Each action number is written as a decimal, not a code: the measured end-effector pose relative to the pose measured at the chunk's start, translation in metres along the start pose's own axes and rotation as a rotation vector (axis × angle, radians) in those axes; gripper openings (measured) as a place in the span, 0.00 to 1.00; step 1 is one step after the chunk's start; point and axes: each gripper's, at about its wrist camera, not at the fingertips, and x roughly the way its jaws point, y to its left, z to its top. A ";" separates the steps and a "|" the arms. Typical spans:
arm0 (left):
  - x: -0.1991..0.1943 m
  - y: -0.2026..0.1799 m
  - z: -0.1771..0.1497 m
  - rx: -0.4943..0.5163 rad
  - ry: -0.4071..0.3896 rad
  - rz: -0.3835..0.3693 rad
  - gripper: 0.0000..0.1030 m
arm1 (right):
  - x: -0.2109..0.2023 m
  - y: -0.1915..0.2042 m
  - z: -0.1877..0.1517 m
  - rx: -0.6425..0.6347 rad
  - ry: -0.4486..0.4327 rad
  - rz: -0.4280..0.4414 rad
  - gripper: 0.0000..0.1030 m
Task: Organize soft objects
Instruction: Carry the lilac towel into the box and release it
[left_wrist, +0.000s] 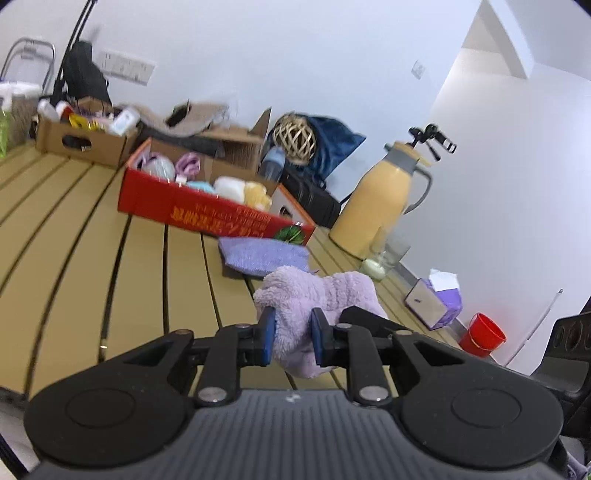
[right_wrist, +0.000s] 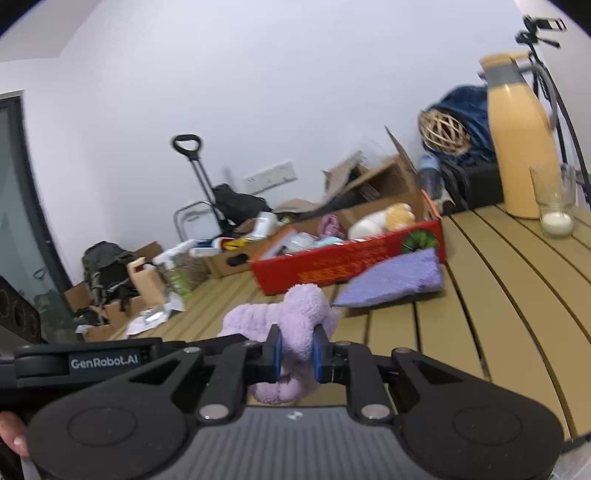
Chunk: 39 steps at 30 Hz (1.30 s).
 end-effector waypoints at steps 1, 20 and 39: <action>-0.005 -0.001 0.001 -0.001 -0.007 0.001 0.20 | -0.006 0.007 0.000 -0.014 -0.007 0.003 0.15; 0.205 0.083 0.211 -0.083 0.016 0.023 0.19 | 0.187 -0.018 0.190 -0.122 0.056 0.014 0.15; 0.329 0.161 0.245 -0.086 0.205 0.248 0.46 | 0.418 -0.109 0.200 0.006 0.395 -0.148 0.44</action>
